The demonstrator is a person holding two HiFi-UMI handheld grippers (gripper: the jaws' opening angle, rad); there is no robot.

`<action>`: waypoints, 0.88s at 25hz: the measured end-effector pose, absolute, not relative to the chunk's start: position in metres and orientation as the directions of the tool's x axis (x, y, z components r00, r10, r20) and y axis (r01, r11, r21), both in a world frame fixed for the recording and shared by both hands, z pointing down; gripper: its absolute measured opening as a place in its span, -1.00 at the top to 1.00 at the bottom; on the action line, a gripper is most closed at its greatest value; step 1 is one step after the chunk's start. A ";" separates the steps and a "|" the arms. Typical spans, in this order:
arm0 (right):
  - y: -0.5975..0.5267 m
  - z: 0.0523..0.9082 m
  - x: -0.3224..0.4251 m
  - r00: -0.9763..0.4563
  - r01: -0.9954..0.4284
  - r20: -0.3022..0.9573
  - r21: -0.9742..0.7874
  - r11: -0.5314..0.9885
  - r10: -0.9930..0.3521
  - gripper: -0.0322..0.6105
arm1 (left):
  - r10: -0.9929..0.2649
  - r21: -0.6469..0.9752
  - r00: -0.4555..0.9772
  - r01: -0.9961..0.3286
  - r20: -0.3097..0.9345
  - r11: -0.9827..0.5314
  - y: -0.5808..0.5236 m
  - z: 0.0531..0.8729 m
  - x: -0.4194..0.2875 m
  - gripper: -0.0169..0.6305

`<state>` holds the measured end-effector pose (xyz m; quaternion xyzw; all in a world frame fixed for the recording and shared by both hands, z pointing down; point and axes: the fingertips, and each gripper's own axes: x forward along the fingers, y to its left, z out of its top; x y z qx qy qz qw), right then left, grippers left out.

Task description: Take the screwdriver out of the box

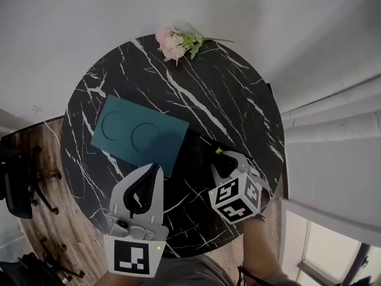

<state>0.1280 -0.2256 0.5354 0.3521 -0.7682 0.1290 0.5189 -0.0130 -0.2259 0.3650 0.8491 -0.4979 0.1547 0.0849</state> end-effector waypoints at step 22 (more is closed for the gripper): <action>-0.247 0.537 0.132 -0.142 -0.677 0.874 0.257 0.690 -0.465 0.48 | -0.819 -0.010 0.445 -0.877 0.361 -0.481 -0.233 0.374 -0.020 0.94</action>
